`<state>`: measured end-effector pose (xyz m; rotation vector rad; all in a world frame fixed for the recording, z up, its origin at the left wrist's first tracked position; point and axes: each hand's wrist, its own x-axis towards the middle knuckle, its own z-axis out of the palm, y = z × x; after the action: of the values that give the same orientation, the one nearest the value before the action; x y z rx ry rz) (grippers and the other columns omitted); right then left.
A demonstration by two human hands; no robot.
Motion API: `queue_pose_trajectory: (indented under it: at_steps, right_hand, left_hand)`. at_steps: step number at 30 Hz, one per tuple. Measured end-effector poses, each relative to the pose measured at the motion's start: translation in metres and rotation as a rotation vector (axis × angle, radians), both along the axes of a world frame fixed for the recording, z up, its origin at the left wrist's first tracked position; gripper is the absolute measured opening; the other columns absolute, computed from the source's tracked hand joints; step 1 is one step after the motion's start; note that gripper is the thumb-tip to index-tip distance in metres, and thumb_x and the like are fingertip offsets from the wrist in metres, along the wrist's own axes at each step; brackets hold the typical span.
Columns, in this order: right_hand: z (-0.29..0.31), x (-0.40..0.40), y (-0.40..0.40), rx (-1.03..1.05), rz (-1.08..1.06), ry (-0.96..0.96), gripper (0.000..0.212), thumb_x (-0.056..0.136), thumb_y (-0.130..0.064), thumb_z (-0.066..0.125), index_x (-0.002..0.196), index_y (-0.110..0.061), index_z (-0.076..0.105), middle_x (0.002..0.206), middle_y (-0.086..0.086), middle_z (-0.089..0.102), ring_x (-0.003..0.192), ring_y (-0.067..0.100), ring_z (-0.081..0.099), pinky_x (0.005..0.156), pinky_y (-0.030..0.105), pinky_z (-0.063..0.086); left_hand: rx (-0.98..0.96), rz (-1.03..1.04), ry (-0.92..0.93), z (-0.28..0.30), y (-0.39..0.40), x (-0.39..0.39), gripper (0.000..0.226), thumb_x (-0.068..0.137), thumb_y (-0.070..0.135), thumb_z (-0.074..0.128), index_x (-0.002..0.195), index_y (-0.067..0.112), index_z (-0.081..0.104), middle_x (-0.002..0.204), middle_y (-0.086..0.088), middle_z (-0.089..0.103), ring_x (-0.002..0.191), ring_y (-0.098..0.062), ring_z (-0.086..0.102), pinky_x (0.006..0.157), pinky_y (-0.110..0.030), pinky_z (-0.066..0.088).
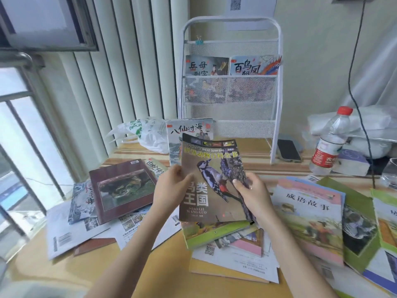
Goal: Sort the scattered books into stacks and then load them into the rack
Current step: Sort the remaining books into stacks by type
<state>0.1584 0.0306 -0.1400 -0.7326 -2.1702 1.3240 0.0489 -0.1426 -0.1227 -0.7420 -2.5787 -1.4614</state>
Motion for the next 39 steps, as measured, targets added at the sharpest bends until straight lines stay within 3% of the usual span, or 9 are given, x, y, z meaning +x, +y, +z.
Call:
queue_pose_trajectory:
  at_steps: [4, 6, 8, 11, 14, 17, 21, 28, 39]
  right_hand:
    - [-0.019, -0.025, -0.021, 0.032, 0.056, -0.028, 0.036, 0.089, -0.025, 0.062, 0.121, -0.008, 0.057, 0.116, 0.006, 0.064, 0.107, 0.023, 0.059, 0.090, 0.034, 0.047]
    - [-0.025, -0.031, -0.025, 0.075, 0.046, -0.052, 0.033, 0.089, -0.025, 0.061, 0.118, -0.008, 0.059, 0.113, 0.007, 0.065, 0.104, 0.025, 0.060, 0.086, 0.034, 0.047]
    - [-0.027, -0.033, -0.025, 0.092, 0.035, -0.062, 0.028, 0.090, -0.021, 0.060, 0.114, -0.006, 0.061, 0.110, 0.006, 0.065, 0.102, 0.024, 0.060, 0.082, 0.032, 0.045]
    - [-0.029, -0.032, -0.024, 0.113, 0.033, -0.057, 0.027, 0.090, -0.020, 0.059, 0.114, -0.006, 0.061, 0.110, 0.006, 0.065, 0.103, 0.024, 0.060, 0.081, 0.031, 0.045]
    - [-0.029, -0.030, -0.025, 0.114, 0.032, -0.060, 0.030, 0.091, -0.022, 0.058, 0.118, -0.008, 0.058, 0.114, 0.004, 0.063, 0.104, 0.022, 0.058, 0.086, 0.033, 0.045]
    - [-0.029, -0.029, -0.025, 0.106, 0.040, -0.052, 0.028, 0.091, -0.022, 0.059, 0.116, -0.009, 0.059, 0.111, 0.003, 0.064, 0.102, 0.021, 0.059, 0.082, 0.031, 0.044]
    - [-0.026, -0.027, -0.026, 0.087, 0.058, -0.056, 0.030, 0.092, -0.022, 0.057, 0.119, -0.009, 0.058, 0.115, 0.002, 0.062, 0.106, 0.020, 0.057, 0.085, 0.031, 0.044]
    - [-0.024, -0.025, -0.025, 0.043, 0.104, -0.065, 0.034, 0.096, -0.021, 0.049, 0.129, -0.011, 0.050, 0.129, 0.000, 0.053, 0.117, 0.018, 0.050, 0.092, 0.032, 0.040]
    - [0.004, -0.008, -0.024, -0.442, 0.345, 0.116, 0.017, 0.099, -0.025, 0.046, 0.115, -0.027, 0.050, 0.111, -0.021, 0.048, 0.105, -0.002, 0.047, 0.082, 0.007, 0.036]
  left_hand:
    - [-0.328, 0.241, 0.247, -0.026, -0.048, -0.016, 0.029, 0.094, 0.027, 0.042, 0.069, 0.015, 0.050, 0.078, -0.007, 0.061, 0.089, -0.032, 0.058, 0.067, -0.037, 0.042]
    - [-0.574, 0.343, 0.276, -0.042, -0.070, -0.027, 0.026, 0.095, 0.023, 0.036, 0.095, 0.013, 0.060, 0.110, -0.014, 0.063, 0.116, -0.034, 0.051, 0.091, -0.042, 0.038]
    - [-0.787, 0.321, 0.153, -0.054, -0.086, -0.031, 0.051, 0.099, 0.035, 0.026, 0.145, 0.012, 0.032, 0.153, -0.010, 0.031, 0.144, -0.029, 0.019, 0.115, -0.046, 0.015]
    - [-0.942, 0.197, 0.117, -0.059, -0.098, -0.035, 0.075, 0.095, 0.061, 0.017, 0.153, 0.016, 0.002, 0.161, -0.007, 0.002, 0.148, -0.027, -0.001, 0.118, -0.046, 0.003]
    - [-1.068, 0.171, 0.176, -0.049, -0.105, -0.039, 0.080, 0.090, 0.068, 0.023, 0.152, 0.018, 0.013, 0.159, -0.006, 0.016, 0.146, -0.027, 0.015, 0.114, -0.043, 0.019]
    - [-0.920, 0.228, 0.439, -0.031, -0.108, -0.042, 0.032, 0.098, 0.042, 0.044, 0.118, 0.022, 0.060, 0.116, 0.001, 0.067, 0.104, -0.019, 0.063, 0.080, -0.029, 0.043]
    - [-0.499, 0.470, 0.793, -0.006, -0.115, -0.041, 0.021, 0.084, 0.013, 0.072, 0.067, 0.011, 0.059, 0.050, -0.003, 0.058, 0.042, -0.019, 0.054, 0.059, -0.031, 0.048]
    - [-0.265, 0.769, 1.223, 0.071, -0.114, -0.050, 0.042, 0.099, 0.037, 0.049, 0.063, 0.014, 0.051, 0.047, -0.004, 0.051, 0.045, -0.023, 0.052, 0.074, -0.037, 0.030]
    - [-0.352, 0.099, 0.809, 0.106, -0.018, -0.044, 0.045, 0.095, 0.047, 0.044, 0.065, 0.015, 0.054, 0.051, -0.001, 0.050, 0.053, -0.025, 0.051, 0.062, -0.031, 0.034]
